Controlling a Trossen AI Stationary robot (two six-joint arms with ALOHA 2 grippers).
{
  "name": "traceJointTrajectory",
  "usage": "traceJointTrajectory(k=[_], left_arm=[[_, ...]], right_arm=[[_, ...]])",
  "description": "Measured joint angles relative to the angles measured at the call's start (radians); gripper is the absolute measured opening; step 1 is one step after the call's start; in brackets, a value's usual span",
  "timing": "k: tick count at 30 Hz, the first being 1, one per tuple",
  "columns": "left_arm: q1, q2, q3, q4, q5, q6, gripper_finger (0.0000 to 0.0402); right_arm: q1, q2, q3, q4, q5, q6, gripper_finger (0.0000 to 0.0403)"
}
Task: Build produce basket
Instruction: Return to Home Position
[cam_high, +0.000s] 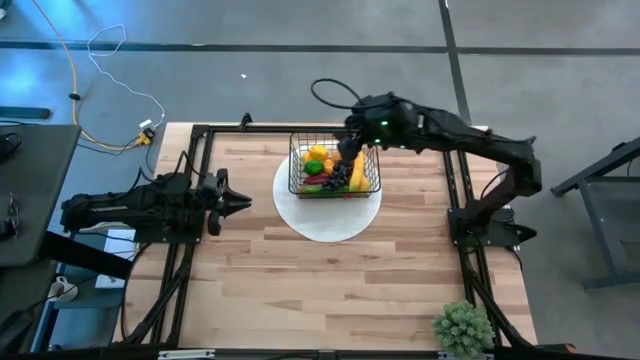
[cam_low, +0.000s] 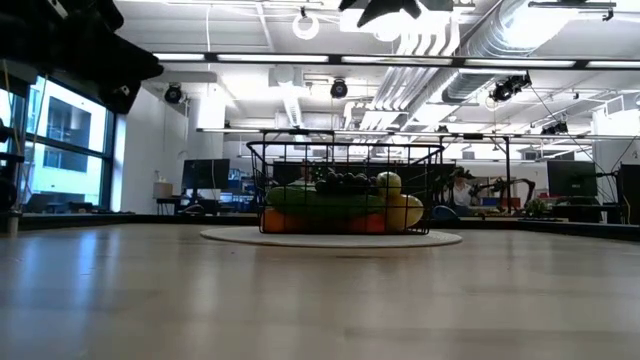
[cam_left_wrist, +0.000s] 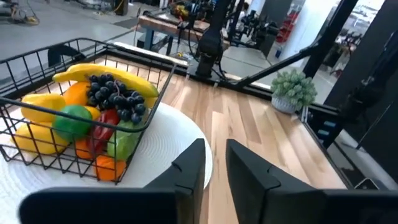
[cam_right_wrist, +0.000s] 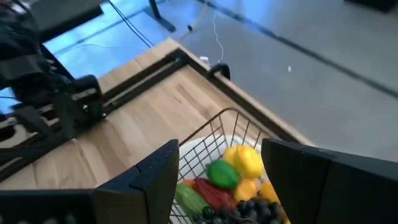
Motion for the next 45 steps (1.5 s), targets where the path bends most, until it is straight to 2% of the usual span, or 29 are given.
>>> traceJointTrajectory(k=[6,11,15,21,25,30,36,45], left_arm=[[0.002,0.0,-0.079,0.071,0.018,-0.036,0.0014],[0.002,0.0,-0.127,0.082,0.01,-0.109,0.0004],[0.002,0.001,-0.14,0.094,-0.017,-0.138,0.0001],[0.002,0.001,-0.14,0.092,-0.047,-0.097,0.0001],[0.002,0.001,-0.14,0.086,-0.097,-0.142,0.0003],[0.002,0.001,-0.139,0.075,-0.107,-0.163,0.0003],[0.002,0.001,-0.139,0.059,-0.11,0.003,0.0003],[0.002,0.001,-0.139,0.059,-0.109,0.009,0.0003]], right_arm=[[0.0,-0.13,-0.004,-0.023,-0.001,-0.136,0.0211],[-0.003,-0.294,-0.104,-0.028,-0.002,-0.231,0.0211],[-0.004,-0.454,-0.271,0.012,-0.002,-0.229,0.0211],[0.024,-0.707,-0.584,0.138,-0.003,-0.199,0.0211],[0.045,-0.865,-0.781,0.228,-0.002,-0.172,0.0211],[0.074,-1.037,-1.003,0.301,-0.003,-0.123,0.0211],[0.102,-1.208,-1.236,0.399,-0.007,-0.071,0.0211],[0.126,-1.348,-1.503,0.602,-0.036,-0.042,0.0211]])
